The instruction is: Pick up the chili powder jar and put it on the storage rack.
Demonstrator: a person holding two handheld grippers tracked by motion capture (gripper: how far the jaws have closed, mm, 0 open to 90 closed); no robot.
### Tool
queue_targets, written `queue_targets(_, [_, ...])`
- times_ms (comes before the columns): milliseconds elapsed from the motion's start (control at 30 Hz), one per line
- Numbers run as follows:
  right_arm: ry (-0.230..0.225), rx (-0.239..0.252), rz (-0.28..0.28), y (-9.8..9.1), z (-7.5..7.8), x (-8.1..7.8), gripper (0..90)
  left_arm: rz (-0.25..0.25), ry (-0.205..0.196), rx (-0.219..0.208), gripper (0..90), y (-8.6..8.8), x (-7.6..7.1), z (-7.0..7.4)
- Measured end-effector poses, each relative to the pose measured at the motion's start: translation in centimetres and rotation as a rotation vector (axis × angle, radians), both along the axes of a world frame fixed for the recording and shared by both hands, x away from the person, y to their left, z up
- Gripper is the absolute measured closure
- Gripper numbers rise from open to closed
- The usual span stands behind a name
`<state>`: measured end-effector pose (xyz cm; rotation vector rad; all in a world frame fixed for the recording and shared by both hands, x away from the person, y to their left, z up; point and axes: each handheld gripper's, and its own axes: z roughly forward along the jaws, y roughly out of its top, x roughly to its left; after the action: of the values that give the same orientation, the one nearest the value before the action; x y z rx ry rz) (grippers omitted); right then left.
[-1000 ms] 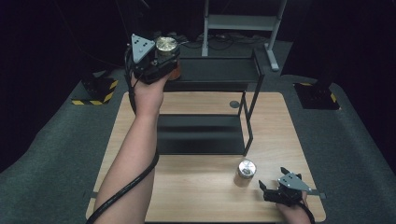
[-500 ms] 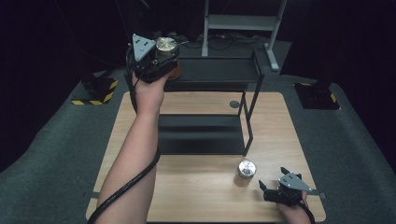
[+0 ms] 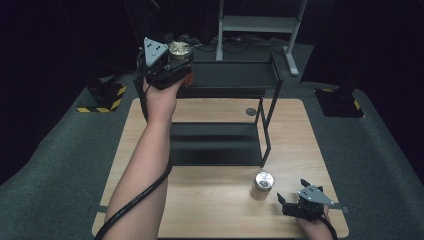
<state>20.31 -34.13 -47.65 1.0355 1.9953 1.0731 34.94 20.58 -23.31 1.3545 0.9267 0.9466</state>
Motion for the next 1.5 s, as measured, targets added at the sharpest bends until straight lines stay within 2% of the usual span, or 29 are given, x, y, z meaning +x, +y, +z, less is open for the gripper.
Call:
queue_targets(100, [0.000,0.001,0.000,0.0,0.0,0.0,0.2,0.004,0.006,0.006,33.9,-0.1,0.0,0.2])
queue_targets(200, [0.001,0.001,-0.001,0.0,0.0,0.0,0.2,0.001,0.002,-0.007,31.4,-0.1,-0.1,-0.1])
queue_targets(333, [0.001,-0.002,0.000,0.0,0.0,0.0,0.2,0.011,0.009,-0.017,14.2,-0.3,-0.3,-0.1])
queue_targets(367, [0.001,-0.002,0.000,0.0,0.0,0.0,0.2,0.026,0.006,-0.011,14.2,-0.6,-0.5,-0.2])
queue_targets(433, [-0.001,-0.004,-0.001,0.1,0.0,0.0,0.2,0.038,0.008,0.004,0.8,-0.9,-0.8,-0.1])
queue_targets(933, [-0.003,-0.005,-0.002,0.1,0.0,-0.1,0.2,0.021,0.015,-0.001,0.4,-0.4,-2.7,-0.4])
queue_targets(1333, [-0.005,-0.016,-0.001,0.3,0.0,-0.1,0.2,0.021,0.015,-0.002,0.4,0.4,-6.2,-1.8])
queue_targets(1500, [-0.005,-0.018,-0.001,0.3,0.0,-0.1,0.2,0.015,0.016,-0.006,0.4,0.8,-7.0,-2.2])
